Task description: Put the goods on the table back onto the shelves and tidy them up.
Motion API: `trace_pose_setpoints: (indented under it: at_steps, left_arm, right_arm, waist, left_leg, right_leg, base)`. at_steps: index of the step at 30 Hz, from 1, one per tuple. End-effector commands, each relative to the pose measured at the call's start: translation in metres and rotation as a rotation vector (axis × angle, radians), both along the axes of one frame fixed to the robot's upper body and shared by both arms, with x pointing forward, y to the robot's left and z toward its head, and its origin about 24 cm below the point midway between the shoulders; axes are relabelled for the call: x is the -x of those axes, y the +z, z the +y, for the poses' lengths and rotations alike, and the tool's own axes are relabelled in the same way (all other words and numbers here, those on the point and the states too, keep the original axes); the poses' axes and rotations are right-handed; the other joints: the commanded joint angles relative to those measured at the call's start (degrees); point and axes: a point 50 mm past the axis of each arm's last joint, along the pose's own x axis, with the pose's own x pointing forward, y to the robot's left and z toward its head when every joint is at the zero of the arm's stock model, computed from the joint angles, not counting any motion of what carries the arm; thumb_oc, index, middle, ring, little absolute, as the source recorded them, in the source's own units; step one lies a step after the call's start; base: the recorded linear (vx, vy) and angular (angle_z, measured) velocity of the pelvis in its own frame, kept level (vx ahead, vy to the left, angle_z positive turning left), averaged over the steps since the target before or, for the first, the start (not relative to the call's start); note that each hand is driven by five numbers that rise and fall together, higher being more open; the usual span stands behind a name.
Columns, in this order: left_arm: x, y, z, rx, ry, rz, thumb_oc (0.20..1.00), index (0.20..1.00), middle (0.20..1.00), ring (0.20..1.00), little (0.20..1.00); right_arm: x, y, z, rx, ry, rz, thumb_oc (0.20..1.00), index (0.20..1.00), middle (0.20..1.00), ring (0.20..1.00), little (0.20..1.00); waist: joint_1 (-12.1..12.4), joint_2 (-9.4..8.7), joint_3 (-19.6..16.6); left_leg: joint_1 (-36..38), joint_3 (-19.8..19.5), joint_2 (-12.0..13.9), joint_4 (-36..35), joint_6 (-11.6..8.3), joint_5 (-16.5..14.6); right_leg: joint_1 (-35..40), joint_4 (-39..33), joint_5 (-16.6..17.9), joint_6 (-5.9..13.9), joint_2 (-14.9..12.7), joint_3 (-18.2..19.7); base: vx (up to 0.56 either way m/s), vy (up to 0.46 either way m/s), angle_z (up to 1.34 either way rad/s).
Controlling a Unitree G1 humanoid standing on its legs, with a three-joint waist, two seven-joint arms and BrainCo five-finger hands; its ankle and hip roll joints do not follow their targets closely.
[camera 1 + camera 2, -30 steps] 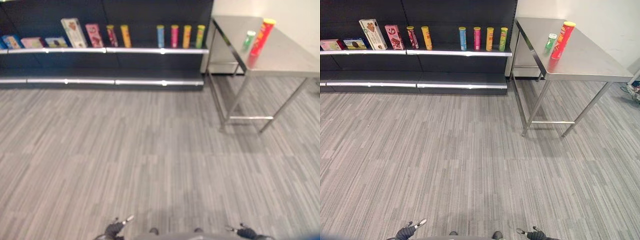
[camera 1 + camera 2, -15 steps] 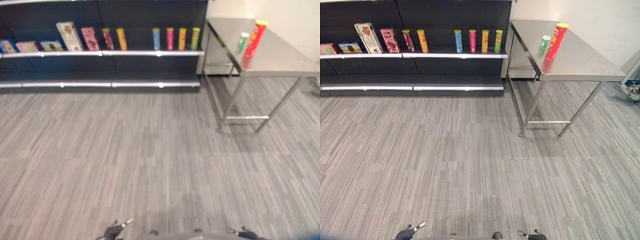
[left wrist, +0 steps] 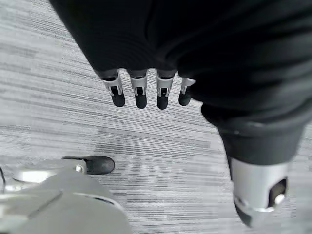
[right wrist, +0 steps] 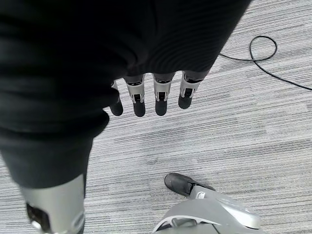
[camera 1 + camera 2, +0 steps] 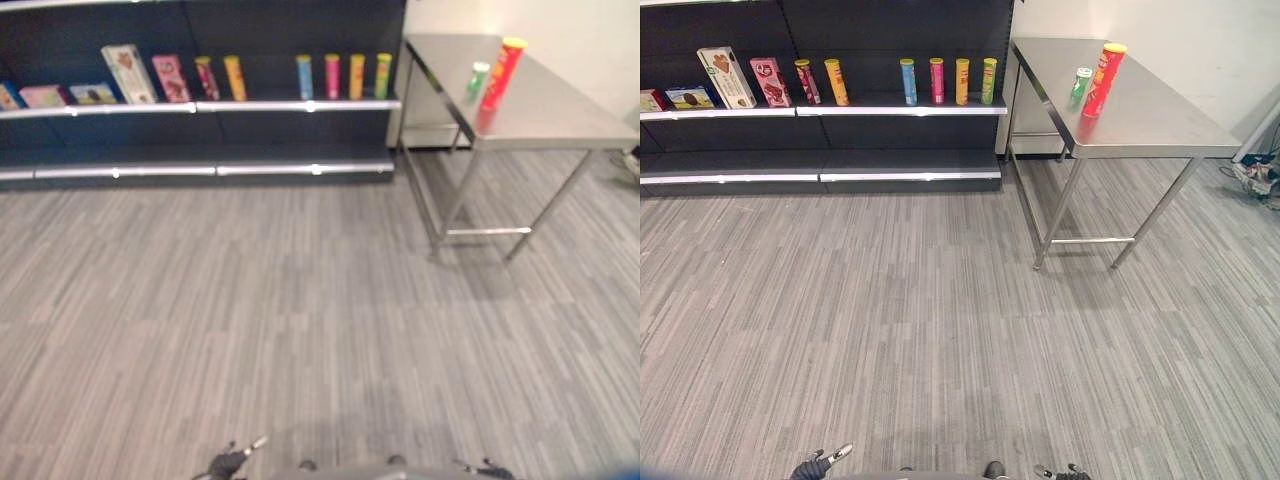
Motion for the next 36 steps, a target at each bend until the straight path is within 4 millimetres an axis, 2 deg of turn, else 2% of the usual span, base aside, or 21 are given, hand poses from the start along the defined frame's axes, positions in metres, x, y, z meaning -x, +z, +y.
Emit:
trace_pose_setpoints:
  at_steps: [1,13,20,22,23,24,25,26,27,30,32,33,35,36]
  left_arm:
    - [-0.017,0.002,0.001,-0.039,-0.095,-0.012,1.0,1.0,1.0,1.0,1.0]
    - [-0.02,0.002,0.0,-0.041,-0.097,-0.019,1.0,1.0,1.0,1.0,1.0]
    - [-0.024,0.003,0.001,-0.043,-0.086,-0.032,1.0,1.0,1.0,1.0,1.0]
    - [-0.027,0.004,0.002,-0.046,-0.082,-0.04,1.0,1.0,1.0,1.0,1.0]
    - [-0.029,0.005,0.004,-0.05,-0.079,-0.051,1.0,1.0,1.0,1.0,1.0]
    - [-0.029,0.005,0.004,-0.05,-0.079,-0.051,1.0,1.0,1.0,1.0,1.0]
    - [-0.029,0.006,0.004,-0.049,-0.08,-0.052,1.0,1.0,1.0,1.0,1.0]
    - [-0.028,0.006,0.005,-0.05,-0.077,-0.047,1.0,1.0,1.0,1.0,1.0]
    - [-0.028,0.006,0.005,-0.05,-0.077,-0.046,1.0,1.0,1.0,1.0,1.0]
    - [-0.027,0.006,0.007,-0.051,-0.076,-0.039,1.0,1.0,1.0,1.0,1.0]
    - [-0.027,0.006,0.009,-0.054,-0.074,-0.04,1.0,1.0,1.0,1.0,1.0]
    - [-0.029,0.007,0.01,-0.056,-0.069,-0.048,1.0,1.0,1.0,1.0,1.0]
    - [-0.036,0.009,0.012,-0.062,-0.068,-0.066,1.0,1.0,1.0,1.0,1.0]
    - [-0.036,0.009,0.012,-0.062,-0.068,-0.066,1.0,1.0,1.0,1.0,1.0]
  right_arm:
    - [-0.014,0.002,-0.002,0.023,0.033,-0.025,1.0,1.0,1.0,1.0,1.0]
    - [-0.017,0.003,-0.002,0.027,0.032,-0.029,1.0,1.0,1.0,1.0,1.0]
    - [-0.024,0.004,-0.002,0.033,0.019,-0.048,1.0,1.0,1.0,1.0,1.0]
    - [-0.028,0.005,-0.001,0.03,0.019,-0.059,1.0,1.0,1.0,1.0,1.0]
    - [-0.029,0.005,-0.001,0.027,0.02,-0.064,1.0,1.0,1.0,1.0,1.0]
    - [-0.029,0.005,-0.001,0.027,0.02,-0.064,1.0,1.0,1.0,1.0,1.0]
    - [-0.028,0.005,-0.001,0.023,0.017,-0.061,1.0,1.0,1.0,1.0,1.0]
    - [-0.024,0.004,-0.001,0.019,0.008,-0.049,1.0,1.0,1.0,1.0,1.0]
    - [-0.024,0.004,-0.001,0.019,0.008,-0.049,1.0,1.0,1.0,1.0,1.0]
    - [-0.016,0.002,0.0,0.011,-0.009,-0.03,1.0,1.0,1.0,1.0,1.0]
    - [-0.011,0.001,0.001,0.007,-0.016,-0.019,1.0,1.0,1.0,1.0,1.0]
    - [-0.011,0.0,0.002,0.006,-0.016,-0.019,1.0,1.0,1.0,1.0,1.0]
    - [-0.016,0.002,0.001,0.006,-0.014,-0.035,1.0,1.0,1.0,1.0,1.0]
    - [-0.016,0.002,0.001,0.006,-0.014,-0.035,1.0,1.0,1.0,1.0,1.0]
  waist:
    - [0.44,-0.54,-0.21]
    - [0.51,-0.32,-0.2]
    - [0.73,-0.44,0.59]
    - [0.73,-0.31,1.29]
    - [0.91,-0.17,2.2]
    - [0.98,-0.22,2.2]
    - [0.99,-0.17,2.62]
    - [0.73,-0.1,3.51]
    - [0.74,-0.1,3.48]
    - [0.26,0.22,4.51]
    - [-0.07,-0.04,4.51]
    - [-0.14,-0.24,4.82]
    - [-0.47,-1.31,5.74]
    - [-0.52,-1.14,5.86]
  left_leg:
    - [-1.79,2.87,0.56,0.02,-2.28,0.4]
    - [-1.34,2.43,-0.37,0.02,-1.3,-0.13]
    - [-1.84,2.62,-2.06,0.02,0.34,-0.8]
    - [-1.62,2.78,-2.6,0.02,1.18,-1.22]
    - [-1.08,3.07,-3.19,0.02,2.14,-1.74]
    - [-1.09,3.16,-3.27,0.02,2.18,-1.75]
    - [-0.42,3.12,-3.83,0.02,2.81,-2.15]
    - [0.81,2.92,-4.6,0.02,3.73,-2.57]
    - [0.77,2.93,-4.59,0.02,3.73,-2.57]
    - [2.26,2.1,-4.89,0.02,4.41,-3.46]
    - [2.99,1.45,-5.02,0.02,4.29,-4.33]
    - [3.16,0.66,-4.93,0.02,4.04,-4.63]
    - [3.58,-1.26,-4.77,0.13,2.98,-5.71]
    - [3.76,-1.32,-4.56,0.12,2.93,-5.8]
  right_leg:
    - [-0.7,0.45,0.84,5.97,-5.56,-0.49]
    - [-1.23,1.51,0.93,6.18,-6.13,0.76]
    - [-3.72,4.61,1.03,7.15,-8.05,1.64]
    - [-5.35,8.05,0.49,7.31,-8.97,2.28]
    - [-7.31,13.09,0.25,7.48,-10.34,2.51]
    - [-7.49,13.35,0.12,7.51,-10.43,2.65]
    - [-8.56,16.97,0.61,7.72,-11.36,2.91]
    - [-10.53,23.4,2.55,7.79,-12.68,3.36]
    - [-10.57,23.39,2.56,7.79,-12.67,3.37]
    - [-13.43,31.96,3.83,7.58,-13.08,3.6]
    - [-14.75,31.89,4.05,7.44,-13.02,3.15]
    - [-15.56,29.47,4.2,7.3,-12.74,3.06]
    - [-16.44,18.31,5.29,7.68,-12.76,3.53]
    - [-16.05,17.99,5.38,7.66,-12.55,3.32]
  base:
    - [0.0,0.0,0.0]
    - [0.0,0.024,-0.01]
    - [0.0,0.098,-0.07]
    - [0.0,0.163,-0.12]
    - [0.0,0.169,-0.21]
    - [0.03,0.192,-0.26]
    - [0.08,0.204,-0.27]
    - [0.08,0.202,-0.23]
    - [0.1,0.189,-0.1]
    - [0.15,0.14,0.15]
    - [0.18,0.046,0.25]
    - [0.19,-0.087,0.37]
    - [0.23,-0.126,0.35]
    - [0.17,-0.103,0.35]
